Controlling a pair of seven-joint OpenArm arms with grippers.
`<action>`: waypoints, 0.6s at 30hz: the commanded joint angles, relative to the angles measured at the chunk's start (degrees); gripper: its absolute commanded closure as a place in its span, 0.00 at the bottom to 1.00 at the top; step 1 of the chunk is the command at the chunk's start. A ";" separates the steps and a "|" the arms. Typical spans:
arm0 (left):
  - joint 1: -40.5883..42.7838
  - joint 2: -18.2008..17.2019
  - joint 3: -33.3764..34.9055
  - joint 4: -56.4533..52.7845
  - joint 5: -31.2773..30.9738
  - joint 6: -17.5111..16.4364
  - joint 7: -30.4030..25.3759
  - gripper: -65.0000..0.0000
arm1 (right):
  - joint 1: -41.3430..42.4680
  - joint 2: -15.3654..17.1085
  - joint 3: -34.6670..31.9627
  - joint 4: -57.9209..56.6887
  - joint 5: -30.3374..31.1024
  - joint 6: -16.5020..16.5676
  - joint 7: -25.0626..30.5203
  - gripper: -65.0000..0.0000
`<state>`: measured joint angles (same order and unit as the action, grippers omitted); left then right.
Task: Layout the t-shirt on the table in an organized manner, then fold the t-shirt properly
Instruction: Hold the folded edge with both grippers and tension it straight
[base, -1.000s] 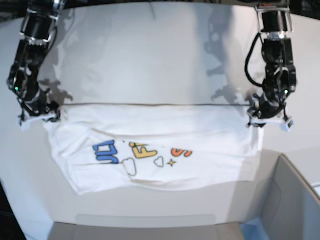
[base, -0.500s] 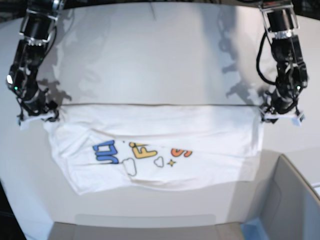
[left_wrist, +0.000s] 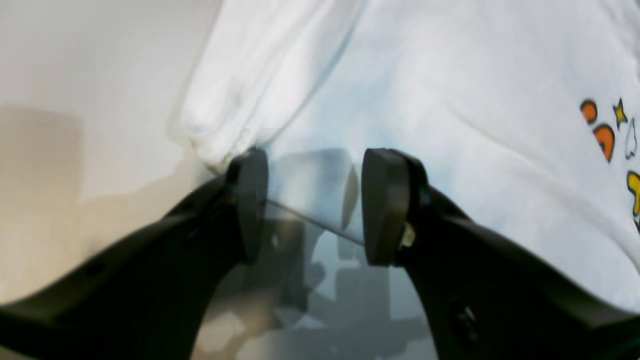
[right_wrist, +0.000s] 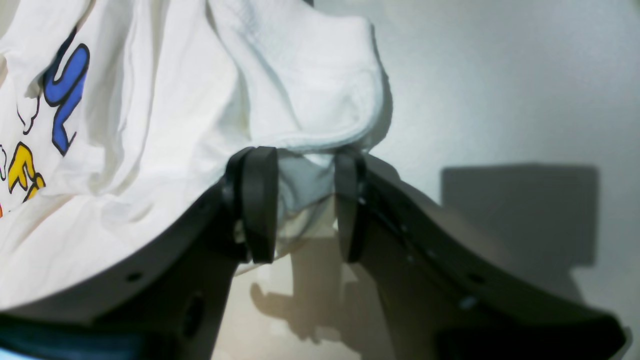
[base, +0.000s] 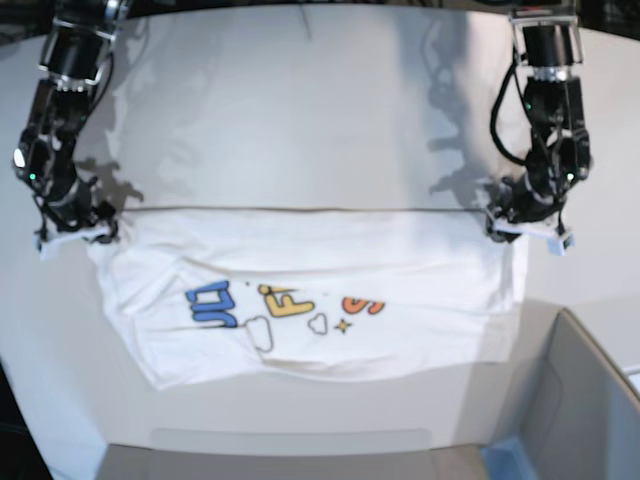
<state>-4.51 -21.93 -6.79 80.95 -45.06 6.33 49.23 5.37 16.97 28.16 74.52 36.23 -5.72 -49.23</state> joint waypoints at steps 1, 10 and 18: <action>-0.98 -1.06 -0.29 0.24 0.27 -0.04 -1.19 0.52 | 0.30 0.92 0.19 0.51 -0.58 -0.31 -0.66 0.69; -0.89 -3.52 -0.29 3.40 0.27 2.68 -1.10 0.57 | 0.22 0.92 0.19 0.51 -0.58 -0.31 -0.75 0.69; -1.51 -4.22 5.16 -0.90 0.35 4.88 -1.45 0.57 | 0.39 0.92 0.19 0.51 -0.58 -0.31 -0.75 0.69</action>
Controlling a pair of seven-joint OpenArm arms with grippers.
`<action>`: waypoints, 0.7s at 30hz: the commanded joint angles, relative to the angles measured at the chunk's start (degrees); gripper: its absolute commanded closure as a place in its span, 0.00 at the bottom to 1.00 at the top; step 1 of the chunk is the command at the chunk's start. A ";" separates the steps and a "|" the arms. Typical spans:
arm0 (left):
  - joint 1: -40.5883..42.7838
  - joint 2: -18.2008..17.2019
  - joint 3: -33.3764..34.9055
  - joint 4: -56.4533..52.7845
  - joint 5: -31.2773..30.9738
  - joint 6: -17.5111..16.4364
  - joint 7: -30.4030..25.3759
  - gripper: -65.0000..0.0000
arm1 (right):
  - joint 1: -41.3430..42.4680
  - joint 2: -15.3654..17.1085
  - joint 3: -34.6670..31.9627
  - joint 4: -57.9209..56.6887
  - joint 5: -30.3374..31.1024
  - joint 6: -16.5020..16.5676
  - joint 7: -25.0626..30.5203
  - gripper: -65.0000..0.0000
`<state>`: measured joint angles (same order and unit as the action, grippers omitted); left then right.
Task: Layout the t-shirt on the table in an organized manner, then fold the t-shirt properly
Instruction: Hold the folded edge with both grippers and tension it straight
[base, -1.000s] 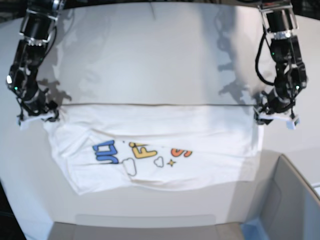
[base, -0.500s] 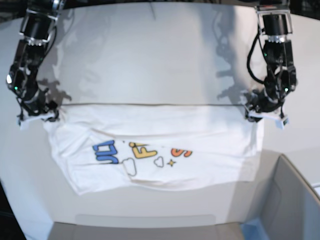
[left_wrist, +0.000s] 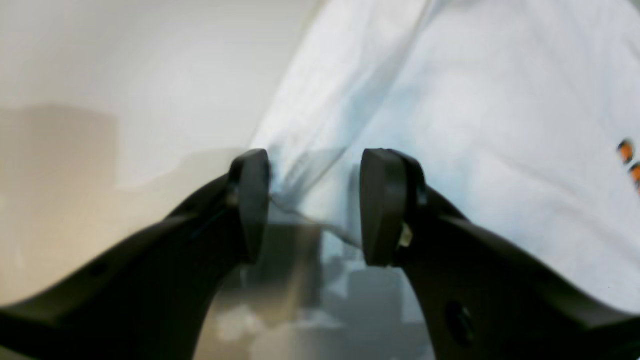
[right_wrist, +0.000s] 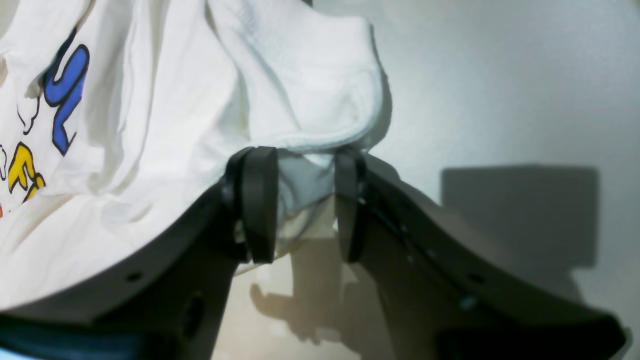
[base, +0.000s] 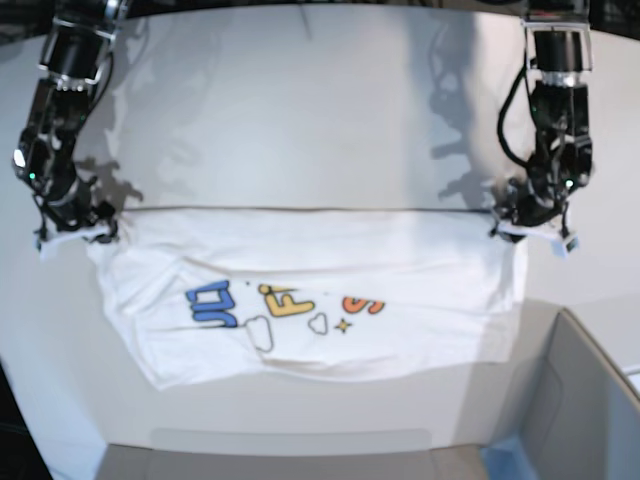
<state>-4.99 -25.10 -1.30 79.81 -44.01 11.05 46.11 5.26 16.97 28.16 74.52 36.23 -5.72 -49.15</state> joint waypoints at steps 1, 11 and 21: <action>-1.64 -1.40 1.34 -1.17 -0.69 0.07 1.41 0.57 | 0.50 0.92 0.19 0.51 -0.58 -0.31 -0.83 0.69; -3.58 -1.23 5.21 -3.02 -0.69 -0.02 -0.96 0.63 | 0.50 0.92 0.28 0.51 -0.49 -0.31 -0.83 0.69; -3.40 -1.31 4.95 -7.24 -0.87 -0.10 -0.44 1.00 | 0.94 2.15 0.28 0.16 -0.58 -0.39 -0.39 1.00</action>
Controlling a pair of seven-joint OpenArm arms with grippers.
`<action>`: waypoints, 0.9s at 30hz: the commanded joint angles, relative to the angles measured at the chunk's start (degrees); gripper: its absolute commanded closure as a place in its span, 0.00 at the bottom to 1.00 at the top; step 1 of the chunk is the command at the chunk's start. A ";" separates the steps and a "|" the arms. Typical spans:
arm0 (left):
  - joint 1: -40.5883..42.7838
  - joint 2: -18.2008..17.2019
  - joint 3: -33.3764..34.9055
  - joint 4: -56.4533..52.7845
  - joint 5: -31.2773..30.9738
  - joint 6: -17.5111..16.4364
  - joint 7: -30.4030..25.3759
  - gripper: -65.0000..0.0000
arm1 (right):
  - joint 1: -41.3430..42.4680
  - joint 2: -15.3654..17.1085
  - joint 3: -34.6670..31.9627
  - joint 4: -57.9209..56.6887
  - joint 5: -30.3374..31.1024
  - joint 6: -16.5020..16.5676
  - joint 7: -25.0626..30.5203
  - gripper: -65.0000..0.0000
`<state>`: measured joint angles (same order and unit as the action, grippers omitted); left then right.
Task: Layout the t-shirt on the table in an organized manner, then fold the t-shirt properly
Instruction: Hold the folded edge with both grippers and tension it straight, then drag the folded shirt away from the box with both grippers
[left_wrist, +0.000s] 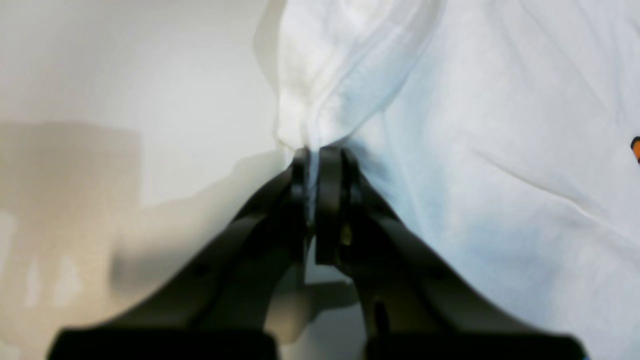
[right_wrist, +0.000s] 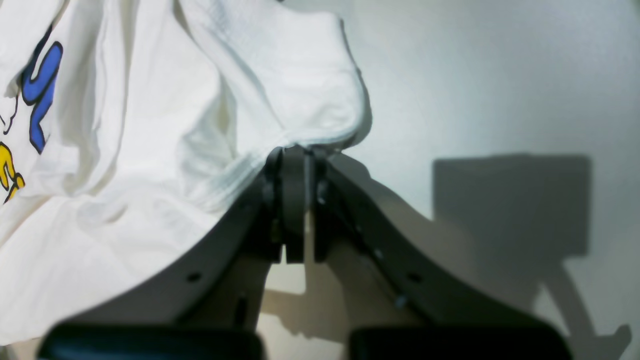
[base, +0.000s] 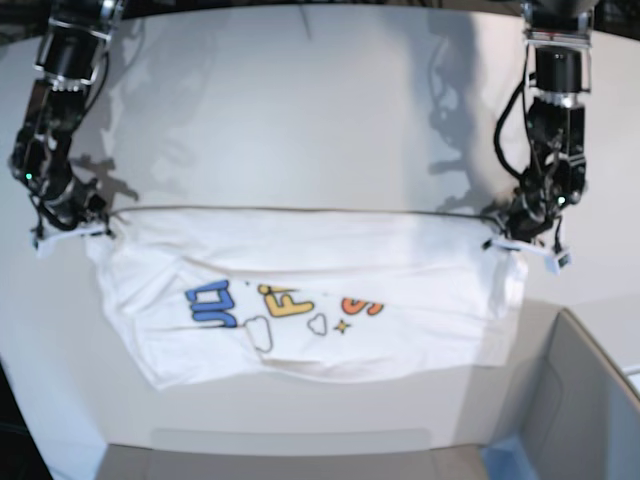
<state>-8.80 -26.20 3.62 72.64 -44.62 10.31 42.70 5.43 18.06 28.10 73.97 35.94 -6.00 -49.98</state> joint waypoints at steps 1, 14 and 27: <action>0.58 -0.22 -0.06 0.98 -0.26 0.64 2.97 1.00 | 0.77 1.67 0.34 0.88 -0.30 -0.11 0.35 1.00; 9.37 -0.31 -3.93 10.48 -0.52 0.73 3.15 1.00 | -1.78 3.52 8.43 1.50 -0.03 -0.02 -0.62 1.00; 18.34 -0.22 -6.56 24.19 -0.43 0.64 9.57 1.00 | -9.96 3.52 8.87 9.76 0.14 0.24 -2.64 1.00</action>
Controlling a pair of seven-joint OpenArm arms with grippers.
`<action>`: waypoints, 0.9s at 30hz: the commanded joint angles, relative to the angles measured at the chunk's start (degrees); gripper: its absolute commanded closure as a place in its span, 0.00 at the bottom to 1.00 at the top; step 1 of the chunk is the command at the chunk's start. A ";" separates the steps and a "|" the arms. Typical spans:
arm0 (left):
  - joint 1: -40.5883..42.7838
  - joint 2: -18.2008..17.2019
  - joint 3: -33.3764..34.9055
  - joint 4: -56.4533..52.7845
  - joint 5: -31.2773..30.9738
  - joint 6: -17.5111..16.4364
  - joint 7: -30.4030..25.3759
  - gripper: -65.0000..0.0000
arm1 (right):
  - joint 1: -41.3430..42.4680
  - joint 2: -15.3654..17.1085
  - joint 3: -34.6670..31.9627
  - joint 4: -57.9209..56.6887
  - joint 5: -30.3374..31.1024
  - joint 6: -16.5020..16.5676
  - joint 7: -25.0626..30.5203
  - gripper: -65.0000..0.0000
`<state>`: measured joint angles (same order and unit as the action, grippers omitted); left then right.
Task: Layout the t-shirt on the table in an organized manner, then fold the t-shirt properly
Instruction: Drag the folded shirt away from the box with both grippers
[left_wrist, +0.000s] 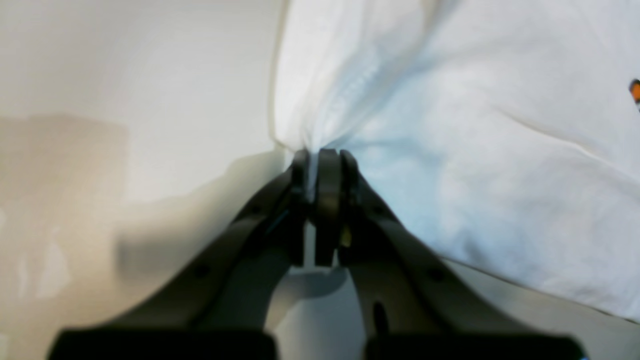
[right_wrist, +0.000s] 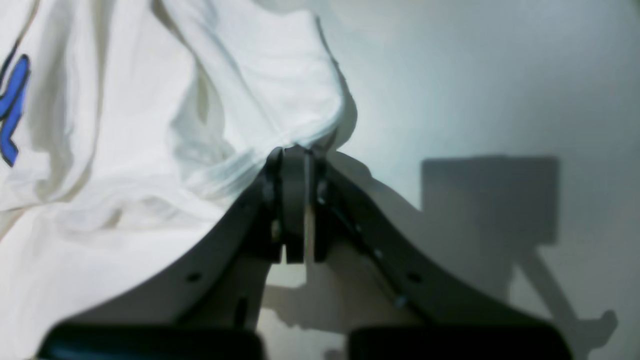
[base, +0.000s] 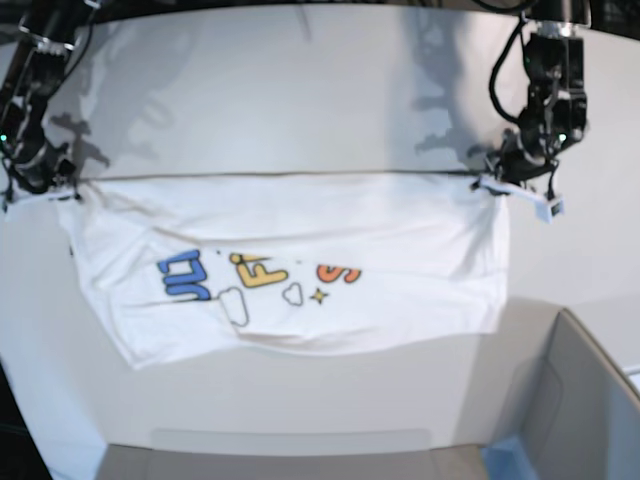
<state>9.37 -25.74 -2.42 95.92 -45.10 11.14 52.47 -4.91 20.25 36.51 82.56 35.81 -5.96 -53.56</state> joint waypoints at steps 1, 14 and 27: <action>1.23 -0.68 -1.41 1.62 0.05 -0.19 0.06 1.00 | -0.59 1.33 0.46 1.79 0.28 0.20 0.95 1.00; 15.12 -0.51 -7.39 10.15 0.05 -0.19 0.24 1.00 | -17.73 -2.80 3.09 18.14 5.73 0.20 0.95 1.00; 20.39 -0.68 -7.65 10.50 0.13 -0.19 0.32 1.00 | -25.64 -5.35 5.47 21.66 5.81 0.11 0.95 1.00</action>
<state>29.10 -25.76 -9.72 105.93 -45.06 10.68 52.05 -30.37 13.89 41.15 103.39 42.00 -5.82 -53.56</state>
